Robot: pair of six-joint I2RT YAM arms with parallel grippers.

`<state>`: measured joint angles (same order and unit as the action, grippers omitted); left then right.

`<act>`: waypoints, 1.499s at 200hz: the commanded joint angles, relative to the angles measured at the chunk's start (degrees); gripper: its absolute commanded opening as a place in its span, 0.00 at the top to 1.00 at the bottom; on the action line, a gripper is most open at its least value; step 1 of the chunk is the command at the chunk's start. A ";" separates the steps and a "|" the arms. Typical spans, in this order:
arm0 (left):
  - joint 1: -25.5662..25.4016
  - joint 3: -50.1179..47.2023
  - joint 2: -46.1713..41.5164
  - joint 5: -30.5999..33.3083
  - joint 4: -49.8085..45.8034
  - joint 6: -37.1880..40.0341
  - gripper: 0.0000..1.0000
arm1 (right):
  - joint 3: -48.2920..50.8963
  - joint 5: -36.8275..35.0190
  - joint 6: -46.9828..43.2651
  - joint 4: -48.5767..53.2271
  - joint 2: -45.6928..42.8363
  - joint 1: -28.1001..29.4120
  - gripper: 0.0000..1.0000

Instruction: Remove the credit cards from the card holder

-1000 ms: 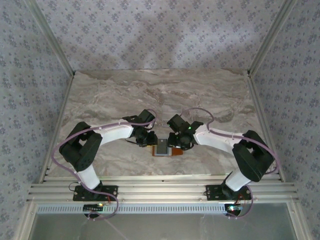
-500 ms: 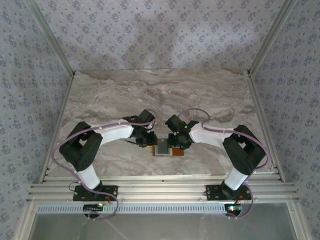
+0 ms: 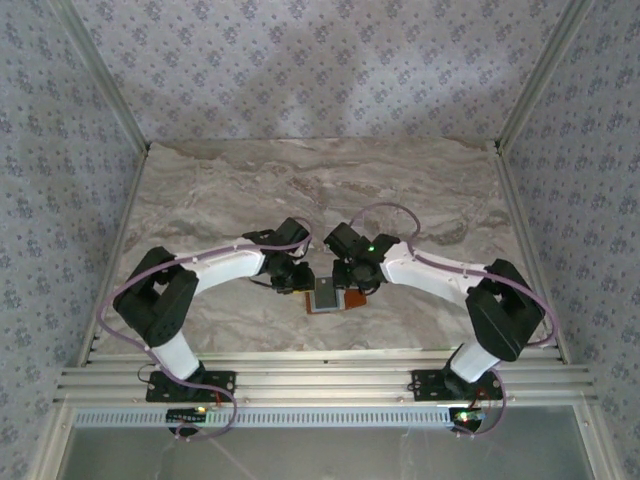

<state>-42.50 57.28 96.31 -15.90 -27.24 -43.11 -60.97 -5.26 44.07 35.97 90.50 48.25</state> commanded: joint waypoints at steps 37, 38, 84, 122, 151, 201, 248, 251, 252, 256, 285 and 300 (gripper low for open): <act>-1.27 2.83 1.76 -1.42 -0.97 -0.05 0.74 | -5.36 -11.60 -0.30 14.34 2.98 2.10 0.53; -1.27 2.84 1.76 -1.42 -0.97 -0.05 0.74 | -5.37 -11.65 -0.30 14.54 3.04 2.11 0.52; -1.28 2.41 2.19 -0.98 -1.07 0.05 0.74 | -6.12 -16.29 -0.54 19.27 4.77 2.25 0.41; -1.30 2.09 2.56 -0.62 -0.99 -0.01 0.74 | -4.84 -17.75 0.07 19.51 2.25 1.46 0.40; -1.30 2.04 2.39 -0.75 -0.79 0.05 0.74 | -3.07 -13.51 -0.52 14.71 -0.88 1.23 0.40; -1.28 1.96 3.96 -1.27 0.26 0.13 0.77 | -1.14 -5.73 -2.71 6.35 -2.92 1.96 0.16; -1.29 1.18 4.32 0.60 -1.23 0.79 0.78 | -1.83 -6.47 -2.71 8.60 2.27 1.50 0.05; -1.28 1.07 4.39 0.61 -1.22 0.77 0.78 | -1.92 -6.82 -2.59 8.95 2.65 1.43 0.05; -1.32 1.08 4.36 0.65 -1.23 0.76 0.78 | -1.98 -6.93 -2.55 9.08 2.79 1.46 0.06; -1.32 1.01 4.32 0.70 -1.23 0.79 0.78 | -2.15 -7.41 -2.51 9.50 3.21 1.45 0.06; -1.30 0.36 4.58 0.87 -1.23 0.89 0.77 | -2.40 -11.26 -1.55 12.61 3.56 1.11 0.07; -1.27 0.21 4.61 1.10 -1.24 0.88 0.77 | -1.68 -12.22 -1.14 13.03 1.82 0.51 0.08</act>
<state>-43.53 58.87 99.88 -16.08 -26.81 -42.89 -62.78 -13.61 41.56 45.30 94.50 49.60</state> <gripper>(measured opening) 0.227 0.925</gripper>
